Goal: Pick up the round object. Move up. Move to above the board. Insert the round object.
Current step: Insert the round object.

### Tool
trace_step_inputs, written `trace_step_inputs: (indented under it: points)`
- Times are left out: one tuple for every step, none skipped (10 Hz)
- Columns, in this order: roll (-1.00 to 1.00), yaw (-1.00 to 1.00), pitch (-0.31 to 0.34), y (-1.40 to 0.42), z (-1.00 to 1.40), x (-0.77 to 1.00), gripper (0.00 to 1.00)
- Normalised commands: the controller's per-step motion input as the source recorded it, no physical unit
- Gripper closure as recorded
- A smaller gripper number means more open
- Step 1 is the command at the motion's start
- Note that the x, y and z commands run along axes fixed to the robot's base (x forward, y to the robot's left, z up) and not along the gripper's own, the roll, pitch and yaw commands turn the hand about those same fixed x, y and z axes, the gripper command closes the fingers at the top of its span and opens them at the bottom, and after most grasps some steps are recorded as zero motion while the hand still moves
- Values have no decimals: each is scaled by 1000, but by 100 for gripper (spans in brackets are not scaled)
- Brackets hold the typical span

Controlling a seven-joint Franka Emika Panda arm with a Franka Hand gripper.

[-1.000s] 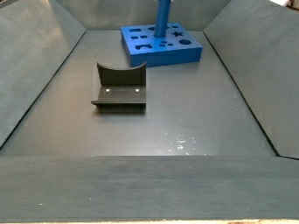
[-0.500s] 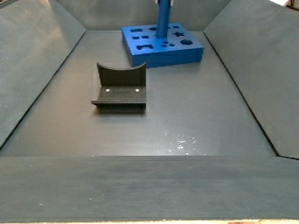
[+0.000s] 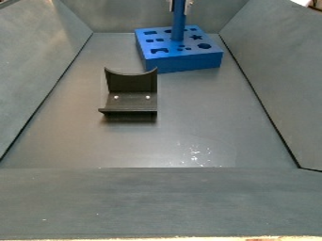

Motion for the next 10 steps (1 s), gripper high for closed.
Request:
trace_step_inputs:
  points:
    - [0, 0, 0, 74, -1000, -126, 100]
    - [0, -160, 106, 237, -1000, -131, 100]
    - [-34, -294, 189, 323, -1000, -149, 100]
    - [-31, -337, 171, 317, -1000, -86, 100]
    - [-23, -303, 157, 260, -1000, -3, 100]
    - [-26, -297, 131, 200, -1000, 0, 100]
    - [-220, -234, 74, 14, -871, 46, 100]
    - [-151, -31, 3, 37, -49, 37, 100]
    - [0, 0, -60, 0, -20, 0, 100]
    - [0, 26, -411, -114, -514, 200, 100]
